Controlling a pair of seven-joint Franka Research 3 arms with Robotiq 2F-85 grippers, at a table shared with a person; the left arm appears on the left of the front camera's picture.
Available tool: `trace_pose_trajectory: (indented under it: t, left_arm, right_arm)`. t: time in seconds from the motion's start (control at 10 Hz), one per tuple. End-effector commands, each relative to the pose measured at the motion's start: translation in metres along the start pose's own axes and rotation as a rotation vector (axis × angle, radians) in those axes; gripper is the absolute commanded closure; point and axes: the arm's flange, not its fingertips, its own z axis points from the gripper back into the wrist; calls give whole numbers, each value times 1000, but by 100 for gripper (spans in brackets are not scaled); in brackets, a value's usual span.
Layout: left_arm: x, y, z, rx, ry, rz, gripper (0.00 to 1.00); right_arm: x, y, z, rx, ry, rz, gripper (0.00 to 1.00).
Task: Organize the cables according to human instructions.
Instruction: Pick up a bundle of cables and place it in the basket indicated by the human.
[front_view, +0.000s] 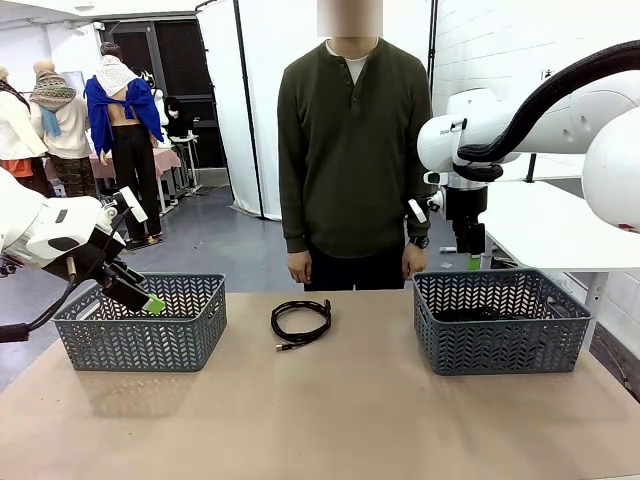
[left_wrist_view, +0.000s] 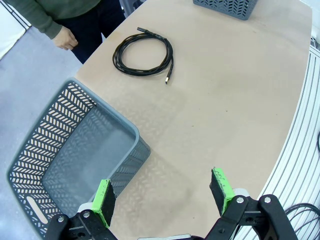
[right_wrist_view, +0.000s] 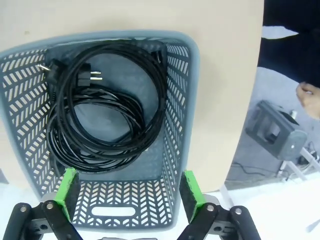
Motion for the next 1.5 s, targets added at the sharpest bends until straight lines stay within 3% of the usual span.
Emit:
trace_pose_trajectory:
  t: [0.0, 0.5, 0.6, 0.9, 1.2, 1.4]
  left_arm:
    - [0, 2, -1, -7, -12, 7, 0]
    - [0, 2, -1, -7, -12, 7, 0]
    - [0, 2, -1, -7, -12, 7, 0]
    - [0, 2, -1, -7, -12, 7, 0]
    - [0, 2, -1, -7, -12, 7, 0]
    - [0, 2, -1, -7, -12, 7, 0]
  right_arm:
    - [0, 0, 1, -4, -6, 0, 0]
    - [0, 0, 0, 0, 0, 0, 0]
    - [8, 4, 12, 11, -17, -55, 0]
    - [18, 40, 47, 52, -98, -172, 0]
    - [24, 85, 57, 70, -231, -302, 0]
    - [39, 119, 53, 20, -270, -340, 0]
